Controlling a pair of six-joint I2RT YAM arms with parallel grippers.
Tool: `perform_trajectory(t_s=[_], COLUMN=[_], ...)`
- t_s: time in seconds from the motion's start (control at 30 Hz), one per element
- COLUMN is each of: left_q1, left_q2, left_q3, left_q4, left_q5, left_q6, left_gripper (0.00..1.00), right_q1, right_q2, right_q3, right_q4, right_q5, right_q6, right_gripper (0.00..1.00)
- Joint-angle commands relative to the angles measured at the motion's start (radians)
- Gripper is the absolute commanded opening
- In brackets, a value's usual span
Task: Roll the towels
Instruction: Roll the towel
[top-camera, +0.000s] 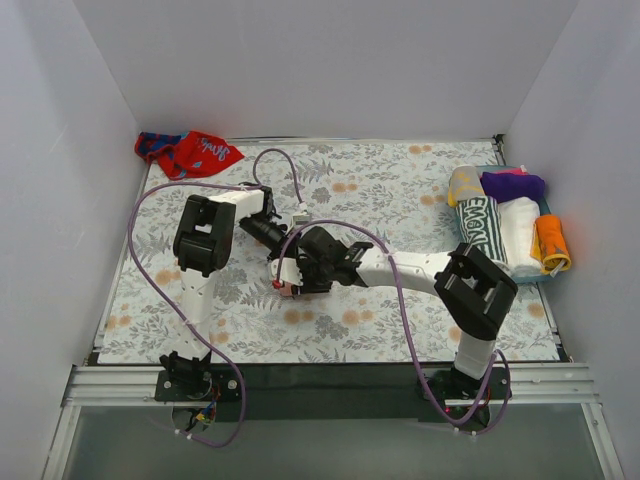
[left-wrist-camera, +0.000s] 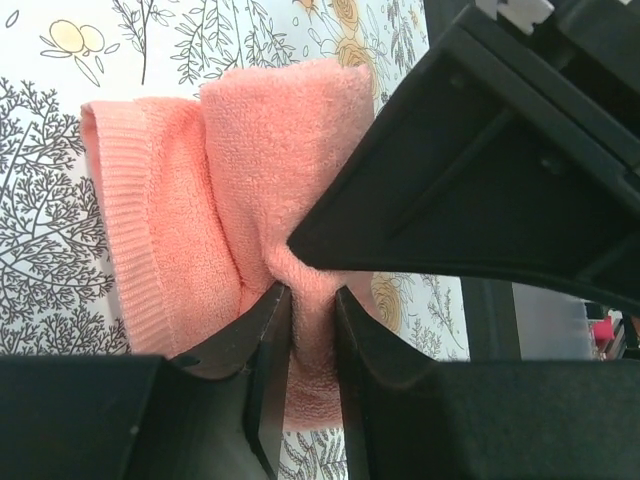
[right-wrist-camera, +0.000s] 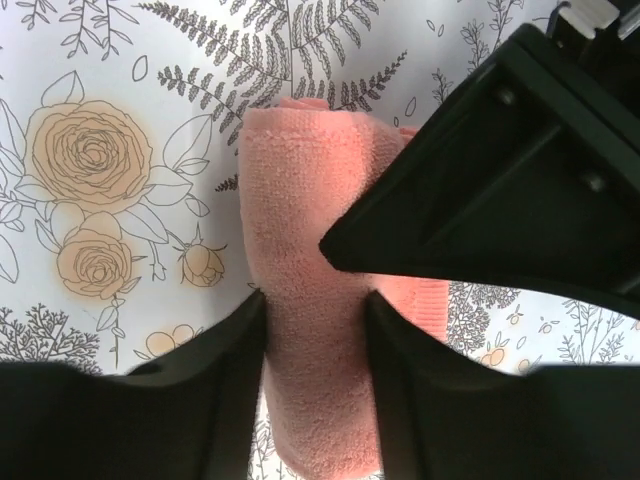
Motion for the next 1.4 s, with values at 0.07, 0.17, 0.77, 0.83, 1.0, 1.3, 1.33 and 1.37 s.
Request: perform_trajectory(t_s=[0.07, 0.17, 0.77, 0.83, 1.0, 1.3, 1.33, 1.37], left_q1=[0.027, 0.044, 0.343, 0.270, 0.014, -0.187, -0.195, -0.210], left_q2=[0.029, -0.010, -0.827, -0.950, -1.244, -1.117, -1.078, -1.058], left_q3=[-0.036, -0.056, -0.575, -0.664, -0.928, -0.953, -0.948, -0.942], left_q4=[0.149, 0.138, 0.608, 0.682, 0.973, 1.184, 1.193, 1.208], left_q5=[-0.206, -0.181, -0.189, -0.259, -0.486, -0.634, -0.637, -0.641], left_q6=[0.097, 0.105, -0.015, -0.017, -0.113, -0.167, -0.165, -0.168], left_gripper=[0.25, 0.37, 0.68, 0.70, 0.75, 0.72, 0.71, 0.70], right_q1=[-0.007, -0.027, -0.242, -0.260, -0.300, -0.306, -0.305, -0.306], right_q2=[0.051, 0.061, 0.305, 0.368, 0.448, 0.494, 0.494, 0.494], right_q3=[-0.041, -0.031, 0.342, 0.399, 0.475, 0.515, 0.517, 0.517], right_q4=[0.002, -0.017, -0.461, -0.497, -0.546, -0.596, -0.596, -0.598], right_q5=[-0.010, -0.033, -0.543, -0.588, -0.648, -0.676, -0.677, -0.677], right_q6=[-0.012, -0.001, 0.251, 0.274, 0.298, 0.278, 0.278, 0.278], right_gripper=[0.19, 0.01, 0.01, 0.01, 0.01, 0.01, 0.01, 0.01])
